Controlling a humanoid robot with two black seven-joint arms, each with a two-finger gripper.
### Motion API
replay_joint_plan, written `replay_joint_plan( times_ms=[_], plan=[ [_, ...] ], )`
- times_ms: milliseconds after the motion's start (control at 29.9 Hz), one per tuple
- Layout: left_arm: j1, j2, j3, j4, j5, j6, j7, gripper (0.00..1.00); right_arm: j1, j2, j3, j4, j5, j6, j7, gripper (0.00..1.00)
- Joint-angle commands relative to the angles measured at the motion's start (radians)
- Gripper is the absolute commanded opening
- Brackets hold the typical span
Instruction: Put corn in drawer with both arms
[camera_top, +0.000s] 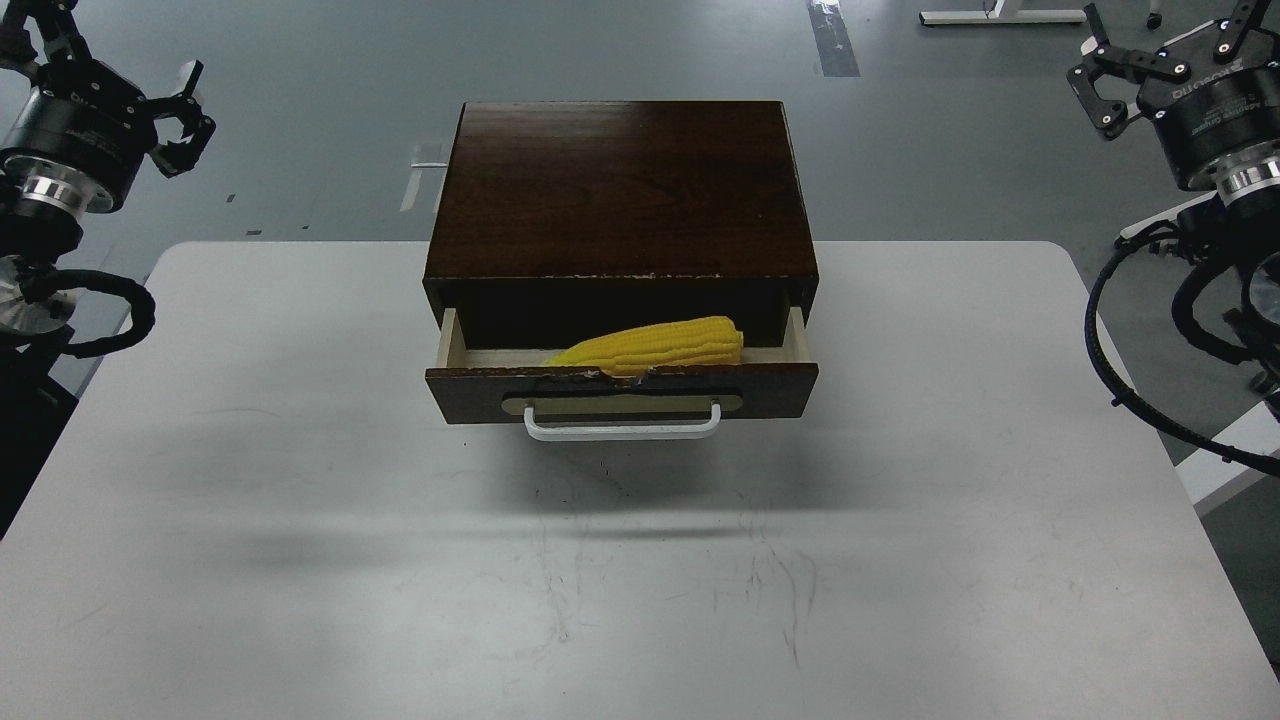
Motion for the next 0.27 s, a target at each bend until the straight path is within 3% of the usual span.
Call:
replay_joint_plan(
  times_ms=[0, 234],
  plan=[
    [0.0, -0.001, 0.0, 0.0, 0.0, 0.0, 0.0, 0.98, -0.006, 0.012, -0.009, -0.083, 0.002, 0.001, 0.05, 1.0],
    [0.0, 0.002, 0.0, 0.0, 0.0, 0.0, 0.008, 0.98, -0.009, 0.001, -0.01, -0.153, -0.001, 0.001, 0.058, 1.0]
  ],
)
